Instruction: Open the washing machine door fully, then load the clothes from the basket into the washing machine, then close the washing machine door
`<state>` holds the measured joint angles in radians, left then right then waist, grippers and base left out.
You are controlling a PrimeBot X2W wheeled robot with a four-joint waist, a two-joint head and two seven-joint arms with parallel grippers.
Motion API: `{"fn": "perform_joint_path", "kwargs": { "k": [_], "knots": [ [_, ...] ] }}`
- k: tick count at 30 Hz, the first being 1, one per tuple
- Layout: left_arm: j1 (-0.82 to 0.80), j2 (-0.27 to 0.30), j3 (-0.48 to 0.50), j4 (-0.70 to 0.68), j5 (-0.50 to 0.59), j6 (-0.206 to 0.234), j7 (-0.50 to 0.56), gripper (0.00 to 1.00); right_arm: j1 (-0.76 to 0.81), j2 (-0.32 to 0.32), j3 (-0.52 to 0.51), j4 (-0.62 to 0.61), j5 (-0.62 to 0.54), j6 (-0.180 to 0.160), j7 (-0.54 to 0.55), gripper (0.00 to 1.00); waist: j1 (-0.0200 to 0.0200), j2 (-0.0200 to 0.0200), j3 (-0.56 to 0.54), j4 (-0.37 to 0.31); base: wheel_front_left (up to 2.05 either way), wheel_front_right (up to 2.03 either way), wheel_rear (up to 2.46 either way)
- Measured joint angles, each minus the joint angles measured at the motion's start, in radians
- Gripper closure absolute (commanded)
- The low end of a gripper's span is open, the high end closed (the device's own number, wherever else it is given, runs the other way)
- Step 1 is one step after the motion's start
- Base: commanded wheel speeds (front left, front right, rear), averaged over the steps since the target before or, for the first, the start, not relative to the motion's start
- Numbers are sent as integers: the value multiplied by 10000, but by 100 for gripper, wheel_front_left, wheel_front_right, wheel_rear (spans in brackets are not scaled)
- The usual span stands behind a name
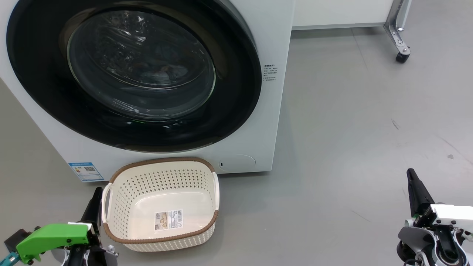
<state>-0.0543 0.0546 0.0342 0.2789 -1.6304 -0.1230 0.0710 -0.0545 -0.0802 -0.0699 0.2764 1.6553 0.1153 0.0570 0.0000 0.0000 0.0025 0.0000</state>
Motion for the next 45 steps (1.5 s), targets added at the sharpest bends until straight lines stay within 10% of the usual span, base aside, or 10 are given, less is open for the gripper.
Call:
{"fn": "perform_joint_path", "kwargs": {
  "k": [45],
  "knots": [
    [-22, 0, 23, 6, 2, -2, 71, 100, -2, 19, -56, 48, 0, 13, 29, 100, 0, 0, 0, 0, 0, 0, 0]
  ]
}}
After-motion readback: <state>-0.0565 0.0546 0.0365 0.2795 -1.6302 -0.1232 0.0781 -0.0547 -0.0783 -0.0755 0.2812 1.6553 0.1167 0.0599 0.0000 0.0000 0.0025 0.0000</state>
